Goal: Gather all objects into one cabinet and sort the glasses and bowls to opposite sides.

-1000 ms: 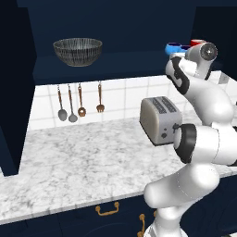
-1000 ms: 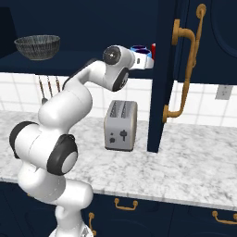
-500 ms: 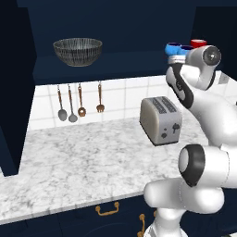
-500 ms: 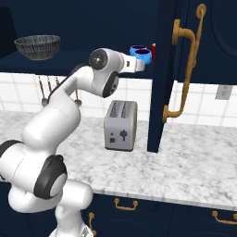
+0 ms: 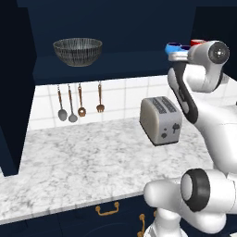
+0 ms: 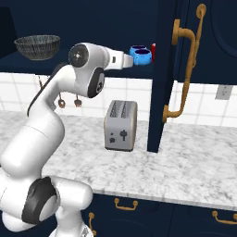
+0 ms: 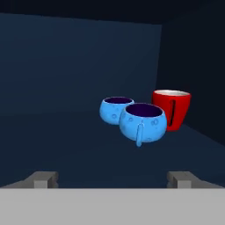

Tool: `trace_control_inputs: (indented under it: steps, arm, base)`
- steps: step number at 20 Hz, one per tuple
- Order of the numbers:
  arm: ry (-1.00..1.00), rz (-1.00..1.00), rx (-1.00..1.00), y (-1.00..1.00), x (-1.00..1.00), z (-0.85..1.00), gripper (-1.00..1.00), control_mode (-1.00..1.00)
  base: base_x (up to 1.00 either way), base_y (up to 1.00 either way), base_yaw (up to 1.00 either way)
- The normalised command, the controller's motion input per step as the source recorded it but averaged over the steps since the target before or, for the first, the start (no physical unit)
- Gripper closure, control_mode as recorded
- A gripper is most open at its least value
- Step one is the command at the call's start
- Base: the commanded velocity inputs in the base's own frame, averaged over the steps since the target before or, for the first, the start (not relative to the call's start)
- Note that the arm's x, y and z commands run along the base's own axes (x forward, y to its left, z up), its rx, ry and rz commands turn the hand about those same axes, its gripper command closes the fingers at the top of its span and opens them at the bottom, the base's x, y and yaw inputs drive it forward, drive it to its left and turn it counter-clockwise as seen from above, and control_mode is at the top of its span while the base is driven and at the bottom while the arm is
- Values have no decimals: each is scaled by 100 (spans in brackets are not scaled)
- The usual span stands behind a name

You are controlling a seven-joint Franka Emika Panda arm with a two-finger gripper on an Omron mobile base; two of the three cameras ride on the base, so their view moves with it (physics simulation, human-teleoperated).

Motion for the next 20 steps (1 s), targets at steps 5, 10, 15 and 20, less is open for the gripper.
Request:
trace_control_inputs:
  steps: [5, 10, 15, 20]
  arm:
    - [2, 5, 0, 45, -46, 32, -100, -100]
    - [5, 14, 0, 22, -58, 23, -100, -100]
    - [2, 15, 0, 28, -96, -11, -100, -100]
    - [0, 8, -3, 62, -100, -36, -100, -100]
  base:
    - [0, 0, 0]
    - [0, 0, 0]
    - [0, 0, 0]
    - [0, 0, 0]
